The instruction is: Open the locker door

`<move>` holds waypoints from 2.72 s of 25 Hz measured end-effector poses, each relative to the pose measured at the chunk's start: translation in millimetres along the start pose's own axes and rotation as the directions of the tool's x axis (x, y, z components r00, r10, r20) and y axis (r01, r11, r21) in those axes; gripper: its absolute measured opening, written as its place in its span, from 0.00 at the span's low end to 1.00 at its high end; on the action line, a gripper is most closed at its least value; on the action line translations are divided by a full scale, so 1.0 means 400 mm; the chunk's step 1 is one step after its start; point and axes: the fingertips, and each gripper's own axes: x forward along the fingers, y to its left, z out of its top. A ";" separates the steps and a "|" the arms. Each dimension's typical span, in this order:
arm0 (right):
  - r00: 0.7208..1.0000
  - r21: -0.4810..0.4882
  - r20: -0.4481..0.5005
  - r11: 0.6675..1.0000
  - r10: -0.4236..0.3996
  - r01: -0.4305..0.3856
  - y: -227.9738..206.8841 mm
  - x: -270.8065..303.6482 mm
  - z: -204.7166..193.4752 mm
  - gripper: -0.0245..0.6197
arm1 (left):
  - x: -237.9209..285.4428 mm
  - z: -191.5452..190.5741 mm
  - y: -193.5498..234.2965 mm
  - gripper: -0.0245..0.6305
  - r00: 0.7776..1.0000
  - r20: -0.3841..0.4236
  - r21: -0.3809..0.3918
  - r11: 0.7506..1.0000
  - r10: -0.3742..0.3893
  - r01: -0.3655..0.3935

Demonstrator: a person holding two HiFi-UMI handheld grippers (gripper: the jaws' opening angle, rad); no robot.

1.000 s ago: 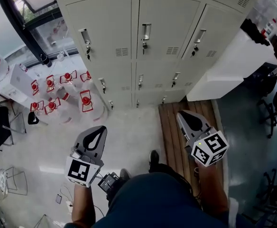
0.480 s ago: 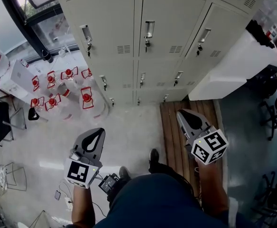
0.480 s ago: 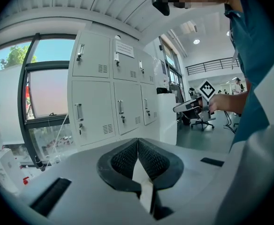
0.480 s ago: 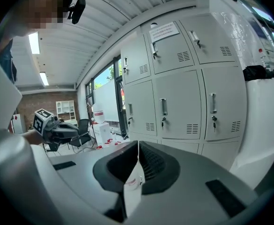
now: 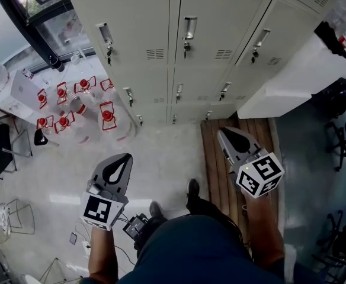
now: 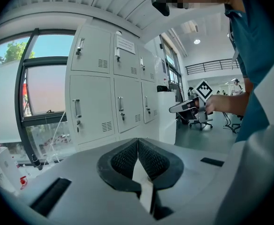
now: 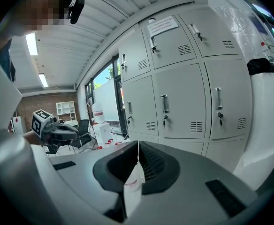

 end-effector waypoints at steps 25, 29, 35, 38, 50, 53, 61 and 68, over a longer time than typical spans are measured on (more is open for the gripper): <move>0.994 0.067 -0.092 0.997 0.056 -0.050 -0.059 0.175 -0.129 0.10 | 0.127 -0.124 0.019 0.07 0.997 -0.072 -0.067 0.997 -0.034 0.029; 0.993 0.075 -0.101 0.995 0.066 -0.058 -0.066 0.206 -0.147 0.10 | 0.138 -0.134 0.020 0.07 0.997 -0.073 -0.069 0.997 -0.036 0.031; 0.990 0.081 -0.122 0.995 0.067 -0.058 -0.089 0.225 -0.184 0.10 | 0.134 -0.156 0.027 0.07 0.996 -0.088 -0.065 0.998 -0.021 0.015; 0.989 0.086 -0.135 0.995 0.065 -0.054 -0.106 0.232 -0.206 0.10 | 0.131 -0.181 0.035 0.07 0.994 -0.107 -0.067 0.998 -0.006 -0.001; 0.989 0.080 -0.141 0.996 0.051 -0.040 -0.189 0.294 -0.242 0.10 | 0.162 -0.228 0.031 0.07 0.992 -0.126 -0.093 0.995 0.017 -0.029; 0.989 0.071 -0.142 0.997 0.045 -0.035 -0.215 0.314 -0.246 0.10 | 0.174 -0.238 0.028 0.07 0.991 -0.131 -0.096 0.995 0.017 -0.030; 0.987 0.057 -0.155 0.997 0.051 -0.043 -0.249 0.355 -0.270 0.10 | 0.186 -0.265 0.015 0.07 0.989 -0.145 -0.103 0.994 0.023 -0.039; 0.986 0.045 -0.157 0.998 0.061 -0.055 -0.276 0.403 -0.287 0.10 | 0.197 -0.311 0.008 0.07 0.985 -0.171 -0.116 0.992 0.028 -0.048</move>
